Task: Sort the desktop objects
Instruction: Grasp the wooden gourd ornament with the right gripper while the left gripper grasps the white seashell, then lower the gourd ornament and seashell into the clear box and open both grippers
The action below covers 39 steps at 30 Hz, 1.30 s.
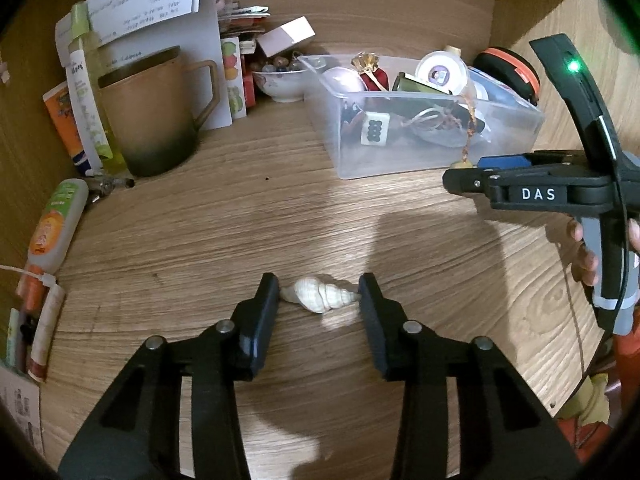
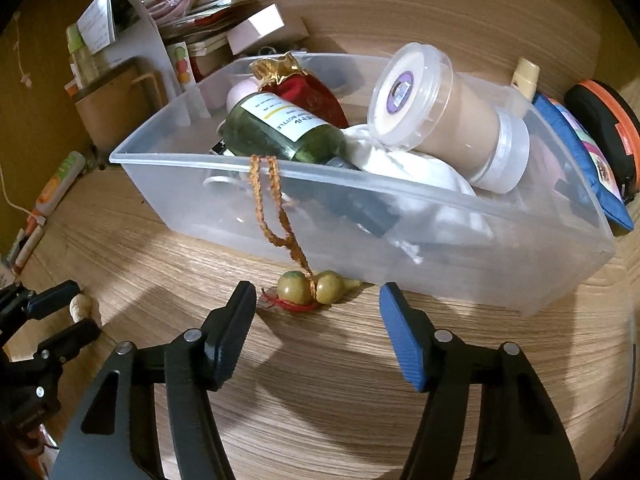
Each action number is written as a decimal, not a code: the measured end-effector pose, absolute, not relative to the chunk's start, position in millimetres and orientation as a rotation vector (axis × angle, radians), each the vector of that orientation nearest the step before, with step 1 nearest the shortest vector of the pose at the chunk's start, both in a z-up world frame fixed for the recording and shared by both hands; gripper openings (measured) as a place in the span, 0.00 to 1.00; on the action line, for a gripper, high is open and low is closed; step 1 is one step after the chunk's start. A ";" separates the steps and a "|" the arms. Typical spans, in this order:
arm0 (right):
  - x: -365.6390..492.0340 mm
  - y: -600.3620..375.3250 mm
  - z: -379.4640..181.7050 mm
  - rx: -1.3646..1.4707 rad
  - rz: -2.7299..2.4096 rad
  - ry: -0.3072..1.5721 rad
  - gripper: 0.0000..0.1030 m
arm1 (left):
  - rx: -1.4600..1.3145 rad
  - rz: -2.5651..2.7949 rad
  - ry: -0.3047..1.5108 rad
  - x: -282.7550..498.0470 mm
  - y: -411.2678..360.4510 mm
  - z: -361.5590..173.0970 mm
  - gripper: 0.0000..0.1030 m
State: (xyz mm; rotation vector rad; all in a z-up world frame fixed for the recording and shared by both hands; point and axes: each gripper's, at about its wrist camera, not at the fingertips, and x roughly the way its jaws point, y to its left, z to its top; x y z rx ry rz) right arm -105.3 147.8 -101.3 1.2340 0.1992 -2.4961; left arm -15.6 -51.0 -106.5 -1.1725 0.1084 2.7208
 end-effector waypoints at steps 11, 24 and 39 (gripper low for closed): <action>-103.9 143.7 -98.1 1.225 -2.513 0.250 0.38 | -1.156 2.701 0.062 -14.4 -55.6 -105.6 0.39; -79.8 137.0 -73.8 1.094 -2.522 0.196 0.38 | -1.121 2.714 -0.001 -16.5 -68.1 -92.2 0.39; -79.0 169.5 -45.6 0.976 -2.581 0.126 0.38 | -1.044 2.760 -0.018 -37.8 -63.9 -61.1 0.39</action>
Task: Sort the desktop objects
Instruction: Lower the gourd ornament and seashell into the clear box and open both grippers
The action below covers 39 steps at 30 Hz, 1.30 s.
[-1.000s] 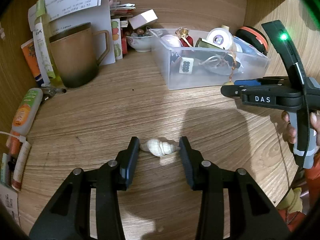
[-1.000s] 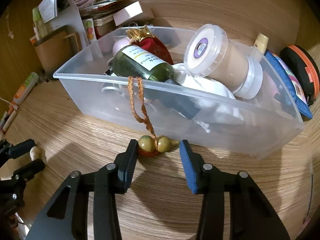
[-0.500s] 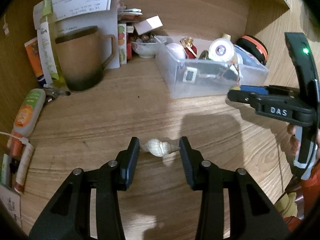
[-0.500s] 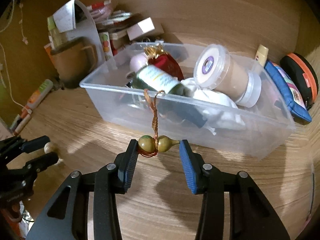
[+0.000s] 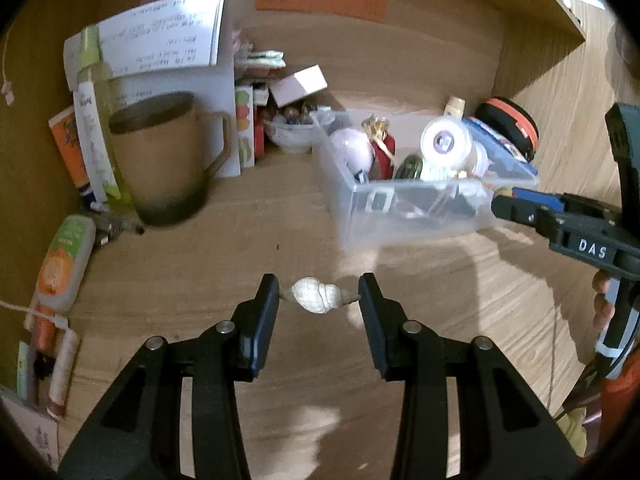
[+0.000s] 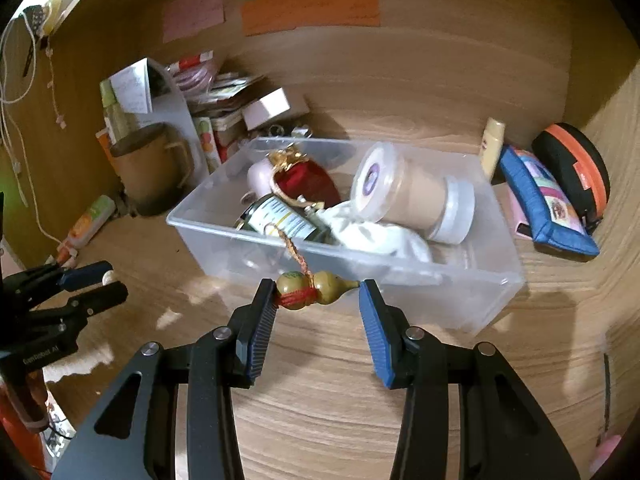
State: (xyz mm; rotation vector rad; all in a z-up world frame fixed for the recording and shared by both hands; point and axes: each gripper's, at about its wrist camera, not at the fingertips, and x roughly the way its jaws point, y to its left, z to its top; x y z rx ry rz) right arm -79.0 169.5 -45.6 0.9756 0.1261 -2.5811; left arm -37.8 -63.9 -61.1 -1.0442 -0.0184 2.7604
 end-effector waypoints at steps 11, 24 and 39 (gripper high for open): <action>-92.2 180.3 -36.7 0.925 -2.582 0.126 0.38 | -0.962 2.769 0.002 -67.1 -47.0 -29.5 0.39; -113.6 189.3 -38.7 0.935 -2.583 0.128 0.38 | -0.943 2.709 0.073 -101.4 -19.5 -23.5 0.39; -133.1 182.5 -44.5 0.946 -2.571 0.174 0.38 | -1.009 2.652 0.089 -131.5 -6.2 -40.5 0.39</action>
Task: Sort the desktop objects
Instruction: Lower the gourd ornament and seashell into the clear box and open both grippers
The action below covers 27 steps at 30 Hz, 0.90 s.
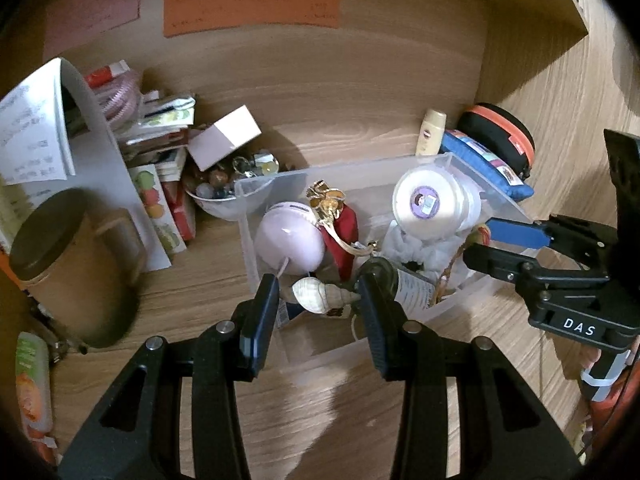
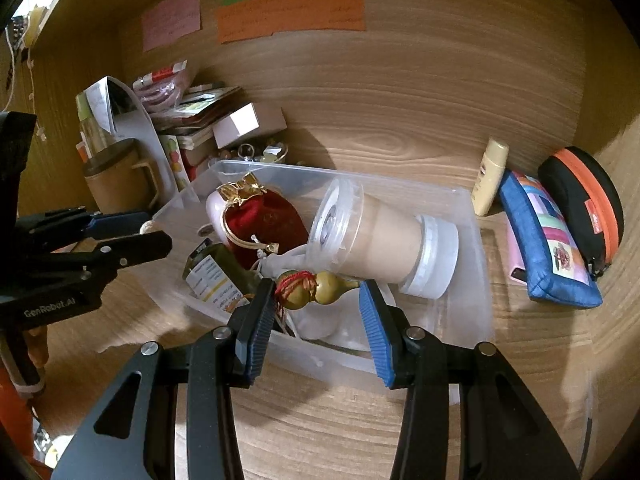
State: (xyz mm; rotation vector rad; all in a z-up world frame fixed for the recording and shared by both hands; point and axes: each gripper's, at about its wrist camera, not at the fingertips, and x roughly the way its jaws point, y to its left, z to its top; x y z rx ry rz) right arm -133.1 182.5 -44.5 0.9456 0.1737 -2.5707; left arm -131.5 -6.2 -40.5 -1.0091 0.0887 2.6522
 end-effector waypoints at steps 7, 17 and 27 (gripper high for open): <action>-135.9 181.8 -45.6 0.944 -2.573 0.180 0.39 | -1.015 2.651 0.125 -132.9 2.5 -46.0 0.40; -136.1 180.8 -44.1 0.946 -2.591 0.202 0.50 | -0.992 2.646 0.135 -131.1 3.9 -42.8 0.55; -122.4 183.7 -33.1 0.904 -2.614 0.213 0.73 | -0.950 2.704 0.111 -124.5 -5.3 -33.0 0.76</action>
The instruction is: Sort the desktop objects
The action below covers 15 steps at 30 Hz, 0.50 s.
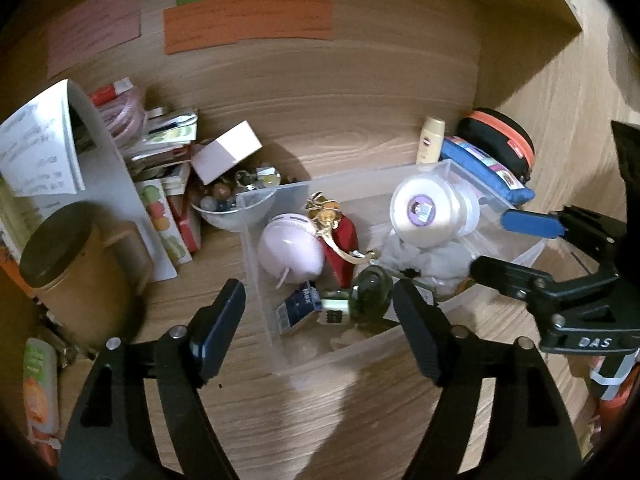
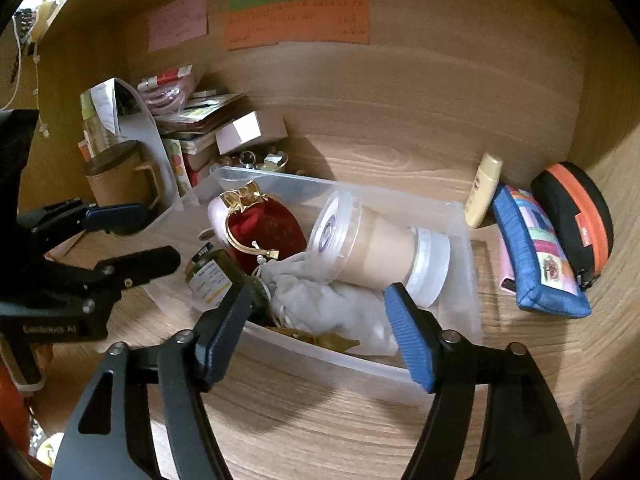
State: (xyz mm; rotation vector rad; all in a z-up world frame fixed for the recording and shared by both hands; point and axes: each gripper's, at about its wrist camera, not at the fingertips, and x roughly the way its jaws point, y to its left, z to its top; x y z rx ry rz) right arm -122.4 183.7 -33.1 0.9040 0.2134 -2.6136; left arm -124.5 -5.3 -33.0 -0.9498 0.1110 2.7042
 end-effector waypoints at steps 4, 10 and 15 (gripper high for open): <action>-116.8 185.9 -29.1 0.899 -2.626 0.214 0.75 | -0.943 2.745 0.085 -121.1 -12.4 -31.2 0.88; -112.0 188.5 -26.6 0.913 -2.632 0.183 0.82 | -0.958 2.795 0.079 -114.4 -16.9 -29.2 0.92; -102.8 192.0 -21.4 0.908 -2.660 0.149 0.84 | -0.925 2.845 0.037 -99.3 -21.4 -25.3 0.96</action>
